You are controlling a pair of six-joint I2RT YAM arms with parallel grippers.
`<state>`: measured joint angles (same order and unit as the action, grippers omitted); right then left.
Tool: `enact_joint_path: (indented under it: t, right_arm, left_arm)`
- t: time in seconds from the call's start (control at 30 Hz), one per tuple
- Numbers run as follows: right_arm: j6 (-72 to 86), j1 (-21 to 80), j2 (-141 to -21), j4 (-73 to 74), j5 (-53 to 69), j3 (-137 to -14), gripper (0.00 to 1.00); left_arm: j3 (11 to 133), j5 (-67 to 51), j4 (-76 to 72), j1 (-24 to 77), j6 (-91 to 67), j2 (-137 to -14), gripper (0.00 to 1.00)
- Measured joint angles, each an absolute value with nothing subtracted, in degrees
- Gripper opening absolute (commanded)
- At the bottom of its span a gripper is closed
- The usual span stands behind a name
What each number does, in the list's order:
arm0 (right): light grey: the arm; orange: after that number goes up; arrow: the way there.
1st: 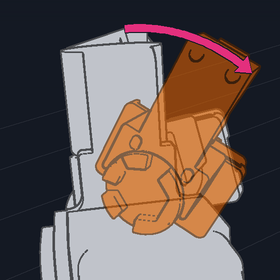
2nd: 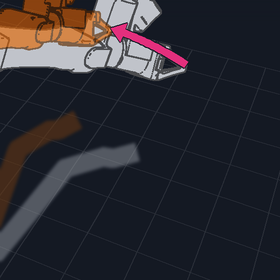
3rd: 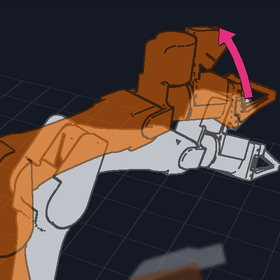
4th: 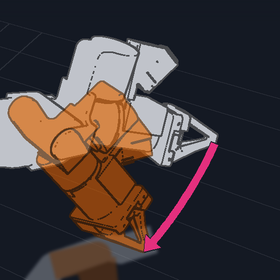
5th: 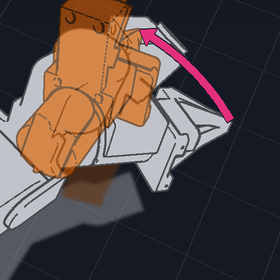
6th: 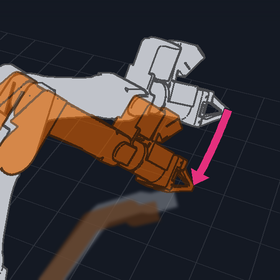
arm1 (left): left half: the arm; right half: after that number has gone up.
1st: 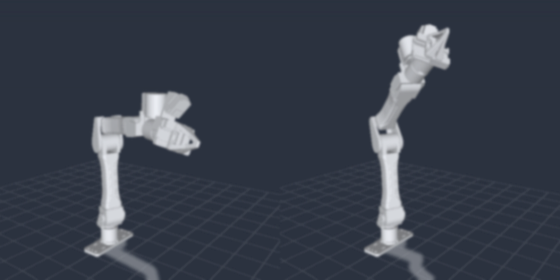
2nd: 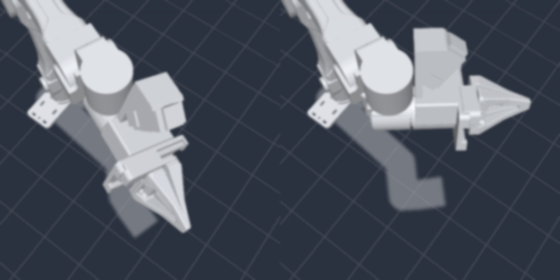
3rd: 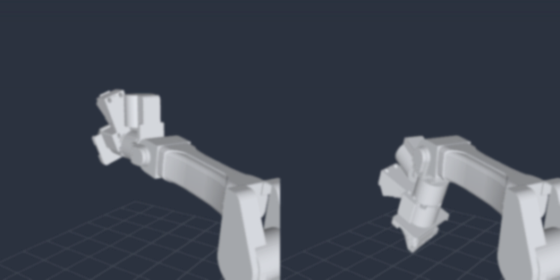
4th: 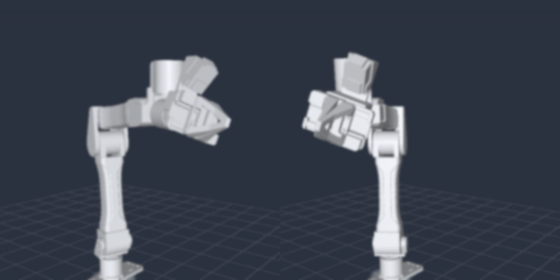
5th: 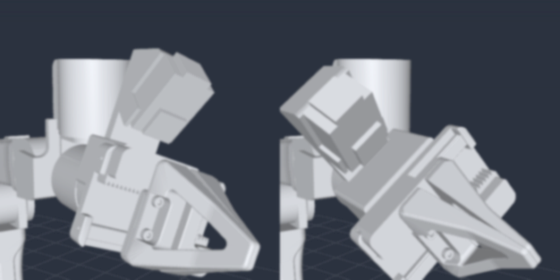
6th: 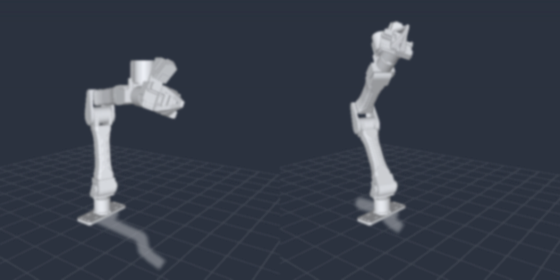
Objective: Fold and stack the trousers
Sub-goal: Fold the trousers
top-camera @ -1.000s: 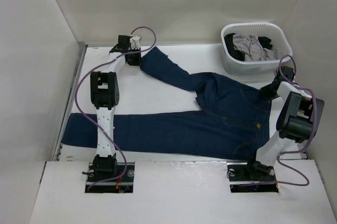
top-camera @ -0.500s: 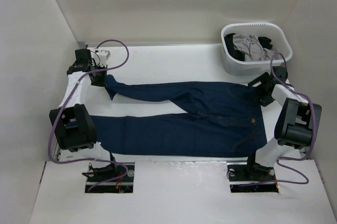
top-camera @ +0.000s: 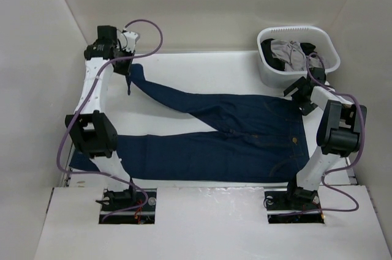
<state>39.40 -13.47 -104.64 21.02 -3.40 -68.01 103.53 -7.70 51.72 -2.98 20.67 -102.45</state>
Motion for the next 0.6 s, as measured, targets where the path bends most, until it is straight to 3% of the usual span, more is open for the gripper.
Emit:
enact_joint_path:
  t: [0.17,0.3,0.37,0.47,0.6]
  right_arm:
    - [39.18,-13.43,-104.64,21.28,-4.21,-68.03,1.0]
    - [39.11,-13.41,-104.64,21.41,-4.32,-67.99,1.0]
    - [39.07,-13.41,-104.64,21.41,-4.29,-67.99,1.0]
    - [38.74,-13.21,-104.62,21.41,-4.34,-67.94,1.0]
    - [38.26,-12.86,-104.03,21.15,-4.47,-67.07,1.0]
  left_arm:
    - [116.97,-6.59,57.71,0.05,22.31,-112.49,0.28]
    - [124.18,-6.22,59.86,2.87,23.2,-123.96,0.52]
    - [127.24,-6.26,59.4,3.9,22.61,-130.21,0.57]
    - [125.8,-7.09,57.74,3.84,21.26,-133.19,0.6]
    - [112.86,-8.86,49.56,-0.45,22.0,-123.07,0.61]
